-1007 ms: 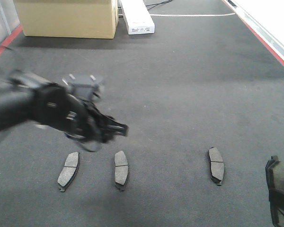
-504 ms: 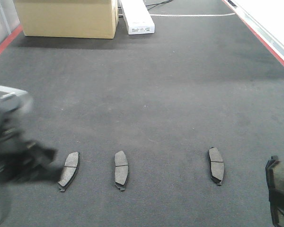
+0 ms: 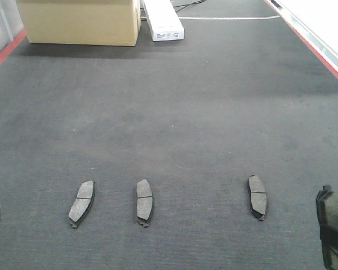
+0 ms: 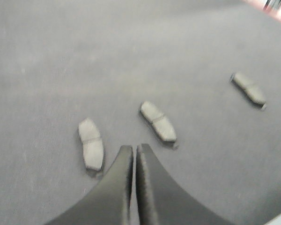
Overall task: Move and align brake pads A on conveyor
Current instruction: 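Raise the open left gripper away from the placed brake pad, then lower the right gripper's brake pad beside the pad nearest it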
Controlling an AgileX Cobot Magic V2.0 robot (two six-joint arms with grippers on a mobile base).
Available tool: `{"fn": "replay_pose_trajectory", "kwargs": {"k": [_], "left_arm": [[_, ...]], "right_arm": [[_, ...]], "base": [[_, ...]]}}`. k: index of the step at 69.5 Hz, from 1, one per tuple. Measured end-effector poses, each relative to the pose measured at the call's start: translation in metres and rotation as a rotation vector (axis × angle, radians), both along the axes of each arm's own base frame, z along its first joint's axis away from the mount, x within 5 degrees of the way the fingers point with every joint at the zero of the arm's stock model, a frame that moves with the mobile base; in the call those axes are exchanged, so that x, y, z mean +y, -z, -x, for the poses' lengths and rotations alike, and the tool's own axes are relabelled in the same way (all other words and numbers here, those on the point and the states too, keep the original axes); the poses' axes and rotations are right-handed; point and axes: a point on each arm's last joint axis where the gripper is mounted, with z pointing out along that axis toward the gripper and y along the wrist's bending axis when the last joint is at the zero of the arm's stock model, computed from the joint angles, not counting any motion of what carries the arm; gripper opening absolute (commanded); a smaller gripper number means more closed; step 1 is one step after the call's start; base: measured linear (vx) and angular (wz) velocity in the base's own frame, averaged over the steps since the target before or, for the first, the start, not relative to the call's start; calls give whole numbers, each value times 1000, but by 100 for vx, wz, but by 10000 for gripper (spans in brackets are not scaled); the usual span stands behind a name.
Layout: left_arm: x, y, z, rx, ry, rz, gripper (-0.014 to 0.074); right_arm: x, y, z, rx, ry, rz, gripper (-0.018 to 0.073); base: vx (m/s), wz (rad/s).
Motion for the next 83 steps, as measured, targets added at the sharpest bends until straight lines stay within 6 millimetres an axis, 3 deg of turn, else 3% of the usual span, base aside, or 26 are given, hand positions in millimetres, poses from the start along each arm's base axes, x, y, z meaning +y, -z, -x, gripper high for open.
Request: {"fn": "replay_pose_trajectory", "kwargs": {"k": [56,65,83], "left_arm": [[3,0,5,-50,5,26,-6],[3,0,5,-49,5,26,-6],[3,0,5,-49,5,25,-6]], "right_arm": [[3,0,-4,4,-4,-9,181],[12,-6,-21,56,-4,4,188],[44,-11,-88,176,-8,41,195]], "base": [[0,0],[0,0],[0,0]]}}
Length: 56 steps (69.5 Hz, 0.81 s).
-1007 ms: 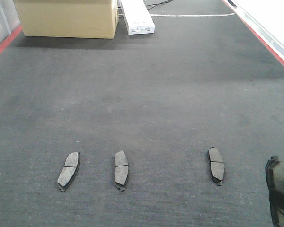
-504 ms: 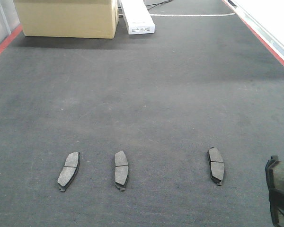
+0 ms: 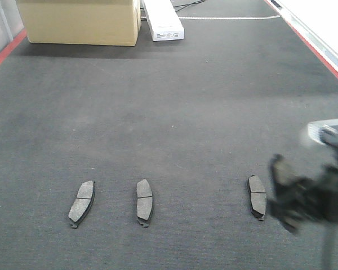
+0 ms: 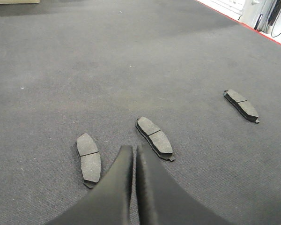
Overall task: Move and align brake pads A on conveyor
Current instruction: 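Lower the right gripper's brake pad beside the pad nearest it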
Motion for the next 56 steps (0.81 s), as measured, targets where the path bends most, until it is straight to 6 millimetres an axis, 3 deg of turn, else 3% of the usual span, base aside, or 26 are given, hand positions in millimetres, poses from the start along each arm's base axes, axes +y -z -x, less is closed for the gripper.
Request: {"fn": "replay_pose_trajectory", "kwargs": {"k": [12,26,41,56], "left_arm": [[0,0,0,0,0,0,-6],[0,0,0,3,-1,-2,-6],[0,2,0,9,-1,-5,-6],[0,3,0,11,-1,-7,-6]], "right_arm": [[25,13,-46,70,7,-31,199],[50,45,-94,177,18,-11,199],[68,80,-131,262,27,9,199],[78,111,-150,325,38,20,199]], "base": [[0,0],[0,0],[0,0],[0,0]]}}
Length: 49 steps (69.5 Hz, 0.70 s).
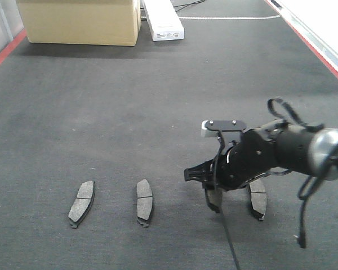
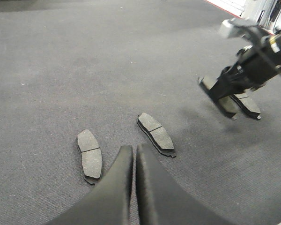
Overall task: Move and align brake pads A on conveyor
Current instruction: 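Lower the right gripper's brake pad beside the pad nearest it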
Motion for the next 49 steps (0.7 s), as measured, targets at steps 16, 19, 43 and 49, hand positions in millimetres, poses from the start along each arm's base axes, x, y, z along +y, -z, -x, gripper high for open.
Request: {"fn": "replay_pose_trajectory", "kwargs": {"k": [16,19,43,49], "left_arm": [[0,0,0,0,0,0,-6],[0,0,0,0,0,0,-6],[0,0,0,0,0,0,-6],[0,0,0,0,0,0,-6]], "right_arm": [[5,17,-6,28,20,-17,200],[5,17,-7,25,20,-18,202],[5,17,-7,26,7,-12,269],[5,17,-7,24,-4,-7,306]], "base": [[0,0],[0,0],[0,0],[0,0]]}}
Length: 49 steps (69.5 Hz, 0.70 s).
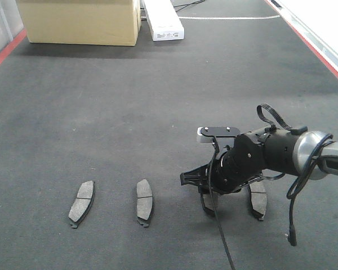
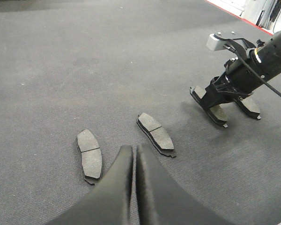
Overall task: Move and align brake pads A on conveyor
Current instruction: 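Lower the right gripper's brake pad beside the pad nearest it, then open the right gripper and lift it off the placed pad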
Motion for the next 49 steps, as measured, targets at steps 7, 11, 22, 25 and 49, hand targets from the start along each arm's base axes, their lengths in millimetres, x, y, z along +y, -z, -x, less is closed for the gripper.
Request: {"fn": "replay_pose_trajectory", "kwargs": {"k": [7,11,22,25,49], "left_arm": [[0,0,0,0,0,0,-6],[0,0,0,0,0,0,-6],[0,0,0,0,0,0,-6],[0,0,0,0,0,0,-6],[0,0,0,0,0,0,-6]], "right_arm": [[0,0,0,0,-4,1,347],[1,0,0,1,2,-7,363],[2,-1,0,4,10,-21,372],[2,-1,0,4,11,-21,372],[-10,-67,19,-100,-20,-25,363]], "base": [[0,0],[0,0],[0,0],[0,0],[0,0]]}}
